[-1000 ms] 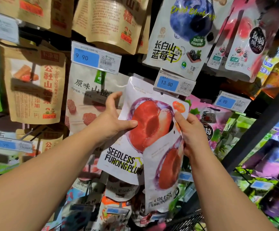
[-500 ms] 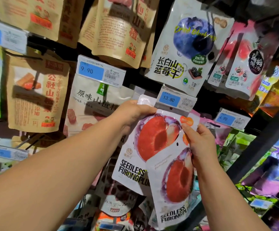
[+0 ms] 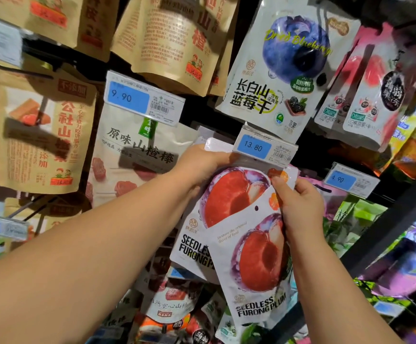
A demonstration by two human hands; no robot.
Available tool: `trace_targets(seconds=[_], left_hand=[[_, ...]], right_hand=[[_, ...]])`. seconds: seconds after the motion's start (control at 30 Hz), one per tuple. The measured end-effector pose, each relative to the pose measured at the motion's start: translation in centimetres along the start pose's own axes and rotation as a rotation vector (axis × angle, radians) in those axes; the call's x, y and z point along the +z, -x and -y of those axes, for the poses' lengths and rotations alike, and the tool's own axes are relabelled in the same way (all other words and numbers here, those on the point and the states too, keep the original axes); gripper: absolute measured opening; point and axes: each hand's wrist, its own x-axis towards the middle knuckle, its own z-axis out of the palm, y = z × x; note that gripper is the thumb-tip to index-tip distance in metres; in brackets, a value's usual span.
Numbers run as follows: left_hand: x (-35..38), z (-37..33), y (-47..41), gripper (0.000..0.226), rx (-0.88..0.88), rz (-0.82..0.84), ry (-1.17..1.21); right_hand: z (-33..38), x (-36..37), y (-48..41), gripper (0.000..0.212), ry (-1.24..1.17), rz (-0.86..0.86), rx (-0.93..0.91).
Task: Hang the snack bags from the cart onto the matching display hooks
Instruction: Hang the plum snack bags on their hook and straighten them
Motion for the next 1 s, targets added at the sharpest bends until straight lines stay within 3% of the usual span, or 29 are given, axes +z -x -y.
trace_targets(seconds=[0.43,0.67,0.77,0.87,1.0], left_hand=[[-0.3,0.3,-0.2,0.028,0.016,-0.122,-0.099],[-0.4,-0.9,-0.1,0.024,0.219,-0.204,-0.668],[-0.6,-0.6,-0.3,0.024,0.297,-0.177,-0.757],[-0.9,-0.7,-0.3,0.016,0.286,-0.117,-0.750],[-0.3,-1.3,-0.1,0.022,0.255,0.006,-0.905]], right_hand=[[0.3,0.9,-0.2,0.016,0.105,0.009,-0.058],[-0.4,0.8,0.3,0.012,0.049,0.031,-0.012],[-0.8,0.5,0.6,0.012,0.023,0.034,0.008],[-0.8,0.3,0.9,0.011,-0.002,0.033,0.004],[-0.8,0.0,1.0,0.010,-0.037,0.050,-0.010]])
